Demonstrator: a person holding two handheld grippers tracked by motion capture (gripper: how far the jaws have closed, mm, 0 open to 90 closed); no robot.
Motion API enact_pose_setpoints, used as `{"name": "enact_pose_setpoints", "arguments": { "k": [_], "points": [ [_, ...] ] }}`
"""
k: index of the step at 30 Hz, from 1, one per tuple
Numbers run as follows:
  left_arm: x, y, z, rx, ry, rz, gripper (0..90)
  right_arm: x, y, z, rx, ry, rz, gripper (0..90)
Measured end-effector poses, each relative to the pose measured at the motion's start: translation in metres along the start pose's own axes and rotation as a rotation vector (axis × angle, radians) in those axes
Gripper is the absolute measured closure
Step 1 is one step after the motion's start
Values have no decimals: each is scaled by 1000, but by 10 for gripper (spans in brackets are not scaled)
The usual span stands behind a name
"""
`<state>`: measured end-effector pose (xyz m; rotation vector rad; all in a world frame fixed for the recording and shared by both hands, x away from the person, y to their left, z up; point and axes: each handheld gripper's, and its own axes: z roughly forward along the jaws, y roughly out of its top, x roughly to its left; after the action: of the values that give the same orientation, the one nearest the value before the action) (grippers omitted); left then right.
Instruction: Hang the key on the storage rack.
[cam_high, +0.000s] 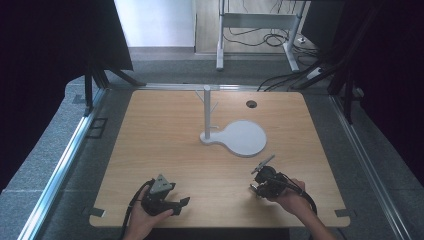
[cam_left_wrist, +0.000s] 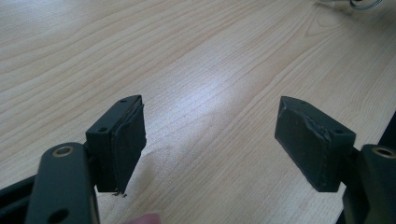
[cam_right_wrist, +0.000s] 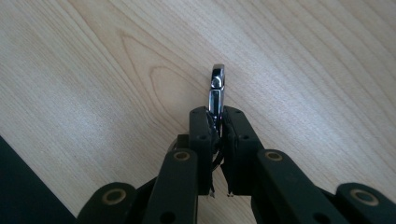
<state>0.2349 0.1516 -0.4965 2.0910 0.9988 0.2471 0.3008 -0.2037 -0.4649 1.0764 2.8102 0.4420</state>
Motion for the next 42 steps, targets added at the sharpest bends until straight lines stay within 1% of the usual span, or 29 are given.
{"name": "enact_pose_setpoints", "arguments": {
  "k": [5,10,15,16,17,23,24,29,31,35,38,39,42],
  "points": [
    [0,0,1,0,1,-2,252,-1,-1,2,5,-2,5,832],
    [1,0,0,-3,3,-4,252,-3,-1,1,-5,-5,9,833],
    [1,0,0,-3,3,-4,252,-5,1,-10,-32,-13,11,833],
    [0,0,0,-3,3,-3,252,-5,1,-10,-32,-13,11,833],
    [0,0,0,-4,3,-3,252,-5,2,-14,-43,-16,14,833],
    [1,0,0,-2,3,-4,252,-9,4,-20,-56,-22,17,833],
    [1,0,0,-1,3,-3,252,-10,6,-23,-68,-33,22,833],
    [1,0,1,1,3,0,252,-13,11,-28,-81,-41,24,833],
    [0,0,1,1,2,0,252,-15,15,-32,-98,-51,25,833],
    [0,0,1,2,2,-1,252,-19,20,-36,-112,-42,35,833],
    [0,-1,1,5,2,-1,252,-24,26,-40,-130,-43,48,833],
    [0,-1,2,7,3,0,252,-28,31,-42,-137,-46,48,832],
    [0,-1,2,8,2,-2,252,-31,36,-44,-137,-46,49,833]
  ]
}}
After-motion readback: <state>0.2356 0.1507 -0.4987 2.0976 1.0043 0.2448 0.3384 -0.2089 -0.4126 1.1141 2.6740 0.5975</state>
